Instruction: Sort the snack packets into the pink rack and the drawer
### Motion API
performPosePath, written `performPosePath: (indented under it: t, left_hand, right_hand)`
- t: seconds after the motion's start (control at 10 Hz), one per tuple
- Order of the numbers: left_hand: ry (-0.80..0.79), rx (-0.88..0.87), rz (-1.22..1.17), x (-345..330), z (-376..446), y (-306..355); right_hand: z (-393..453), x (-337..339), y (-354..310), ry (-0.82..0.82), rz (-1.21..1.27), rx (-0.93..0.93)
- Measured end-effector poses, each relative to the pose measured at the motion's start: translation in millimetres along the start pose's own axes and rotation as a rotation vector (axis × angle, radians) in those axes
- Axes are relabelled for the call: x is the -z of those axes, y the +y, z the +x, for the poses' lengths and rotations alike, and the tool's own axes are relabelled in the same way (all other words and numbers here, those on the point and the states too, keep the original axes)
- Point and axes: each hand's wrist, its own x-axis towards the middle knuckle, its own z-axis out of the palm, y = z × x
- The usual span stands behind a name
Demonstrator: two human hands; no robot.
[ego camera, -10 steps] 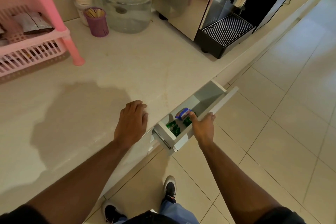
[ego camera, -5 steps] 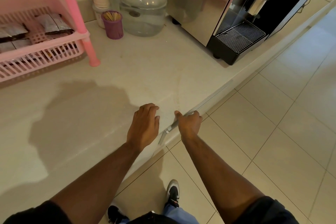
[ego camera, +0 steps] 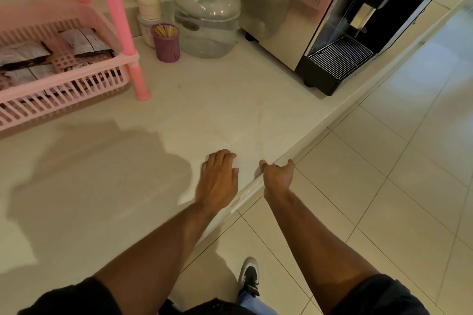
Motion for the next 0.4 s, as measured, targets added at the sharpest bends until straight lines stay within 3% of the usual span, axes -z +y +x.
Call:
performPosePath:
  t: [0.2, 0.3, 0.4]
  left_hand:
    - [-0.085, -0.130, -0.060, 18.8, -0.3, -20.3]
    - [-0.001, -0.148, -0.015, 34.6, -10.3, -55.5]
    - [0.042, -0.127, 0.046, 47.2, -17.8, -79.7]
  right_hand:
    - [-20.0, -9.0, -9.4, 0.057, -0.240, 0.128]
    - [-40.1, -27.7, -15.3, 0.100, -0.599, 0.340]
    - [-59.3, -41.7, -9.8, 0.106, -0.808, 0.511]
